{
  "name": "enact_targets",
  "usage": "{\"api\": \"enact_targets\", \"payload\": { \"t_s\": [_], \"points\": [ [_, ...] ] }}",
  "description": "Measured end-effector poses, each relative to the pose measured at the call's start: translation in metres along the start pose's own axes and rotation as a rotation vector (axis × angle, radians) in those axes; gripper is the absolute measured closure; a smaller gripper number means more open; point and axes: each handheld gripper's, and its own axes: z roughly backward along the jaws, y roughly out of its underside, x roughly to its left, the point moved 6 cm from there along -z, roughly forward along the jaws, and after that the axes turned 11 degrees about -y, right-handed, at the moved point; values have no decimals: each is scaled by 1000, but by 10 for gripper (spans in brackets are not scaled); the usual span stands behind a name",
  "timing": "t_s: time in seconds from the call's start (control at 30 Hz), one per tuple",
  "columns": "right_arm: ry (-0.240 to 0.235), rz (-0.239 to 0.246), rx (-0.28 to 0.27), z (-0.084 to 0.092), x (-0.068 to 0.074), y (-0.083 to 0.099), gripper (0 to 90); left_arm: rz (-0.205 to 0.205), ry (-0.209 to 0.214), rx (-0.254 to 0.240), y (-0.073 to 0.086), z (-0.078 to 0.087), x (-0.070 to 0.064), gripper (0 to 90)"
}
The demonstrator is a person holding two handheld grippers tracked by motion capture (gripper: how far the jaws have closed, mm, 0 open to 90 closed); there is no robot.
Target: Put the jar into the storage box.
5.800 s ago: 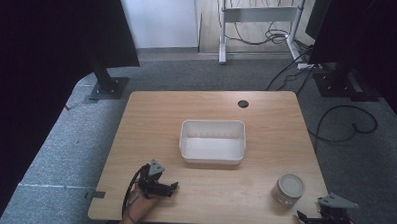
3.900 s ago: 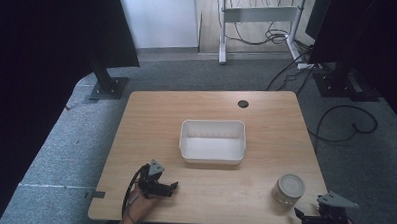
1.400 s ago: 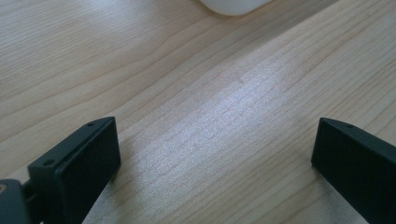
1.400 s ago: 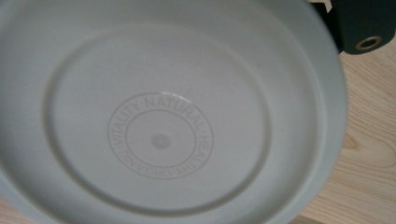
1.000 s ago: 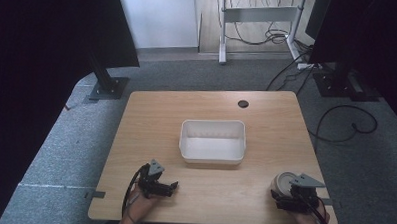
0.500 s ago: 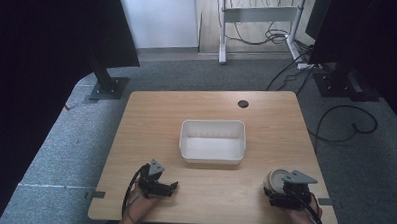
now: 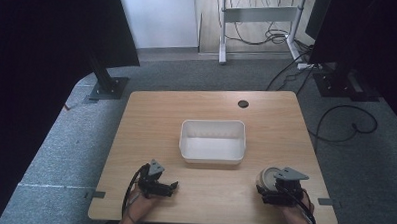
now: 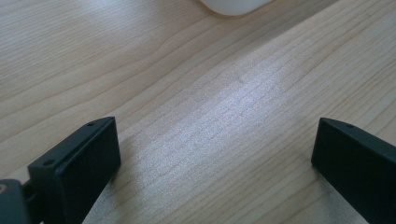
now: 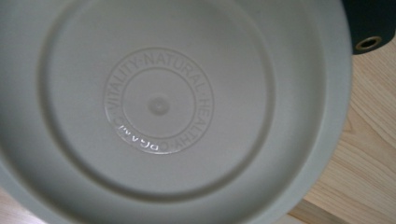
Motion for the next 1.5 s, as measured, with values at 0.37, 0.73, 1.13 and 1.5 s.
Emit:
{"api": "enact_targets", "payload": {
  "t_s": [0.37, 0.73, 1.13, 1.5],
  "points": [
    [-26, 22, 1, -11, 9, -11, 92, 0, 0, 0, 0, 0, 0, 10],
    [-53, 55, -3, -25, 21, -26, 92, -1, 0, 0, 0, 0, 0, 10],
    [-93, 98, -1, -45, 39, -44, 92, -1, 0, 0, 0, 0, 0, 10],
    [-122, 135, -2, -60, 53, -60, 92, -1, 0, 0, 0, 0, 0, 10]
  ]
}}
